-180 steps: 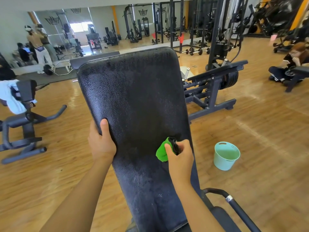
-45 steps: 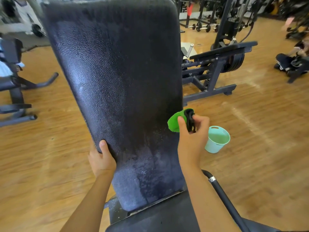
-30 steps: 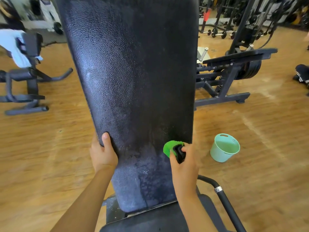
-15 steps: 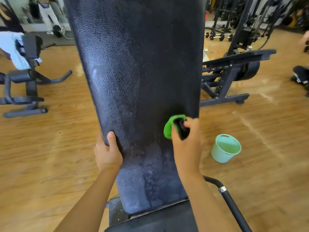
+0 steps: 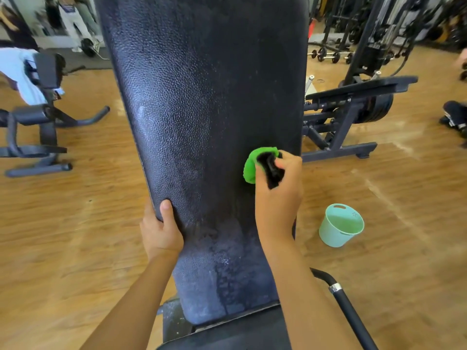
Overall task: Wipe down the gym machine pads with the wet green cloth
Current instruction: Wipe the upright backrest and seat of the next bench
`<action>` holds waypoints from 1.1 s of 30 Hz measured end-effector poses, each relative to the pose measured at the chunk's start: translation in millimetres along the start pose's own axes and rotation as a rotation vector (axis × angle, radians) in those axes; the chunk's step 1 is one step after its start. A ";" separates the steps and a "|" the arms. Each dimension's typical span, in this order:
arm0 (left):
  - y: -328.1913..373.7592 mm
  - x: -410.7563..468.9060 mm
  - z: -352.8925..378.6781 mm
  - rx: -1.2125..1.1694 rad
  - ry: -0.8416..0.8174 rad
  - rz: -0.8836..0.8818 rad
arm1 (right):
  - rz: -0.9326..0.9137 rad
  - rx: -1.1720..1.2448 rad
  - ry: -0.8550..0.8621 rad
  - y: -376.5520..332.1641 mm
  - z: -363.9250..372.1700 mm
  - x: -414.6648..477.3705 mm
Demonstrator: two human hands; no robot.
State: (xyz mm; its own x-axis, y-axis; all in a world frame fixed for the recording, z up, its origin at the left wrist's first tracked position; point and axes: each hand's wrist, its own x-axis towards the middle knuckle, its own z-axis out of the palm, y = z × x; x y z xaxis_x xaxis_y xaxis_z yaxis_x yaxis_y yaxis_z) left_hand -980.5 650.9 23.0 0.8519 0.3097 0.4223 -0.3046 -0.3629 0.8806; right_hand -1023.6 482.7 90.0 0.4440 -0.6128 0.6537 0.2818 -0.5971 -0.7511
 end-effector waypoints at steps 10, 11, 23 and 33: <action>2.5 -0.5 -1.2 -0.007 0.000 0.010 | 0.073 -0.201 -0.191 42.6 -29.8 -67.0; 3.5 -0.4 -1.4 -0.009 0.000 0.015 | 0.074 -0.166 -0.155 34.4 -28.9 -53.5; 8.6 -0.9 -0.8 0.001 0.002 -0.024 | -0.074 -0.242 -0.114 48.3 -38.1 -46.7; 2.9 -0.6 -0.1 0.017 -0.016 -0.014 | 0.220 -0.039 -0.020 32.1 -49.5 -12.9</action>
State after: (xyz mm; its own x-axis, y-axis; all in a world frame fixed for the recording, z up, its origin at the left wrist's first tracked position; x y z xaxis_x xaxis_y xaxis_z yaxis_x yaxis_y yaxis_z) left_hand -981.9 649.8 25.3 0.8628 0.3006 0.4065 -0.2855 -0.3737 0.8825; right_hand -1062.3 445.8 62.0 0.5079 -0.7202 0.4726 0.1436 -0.4701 -0.8708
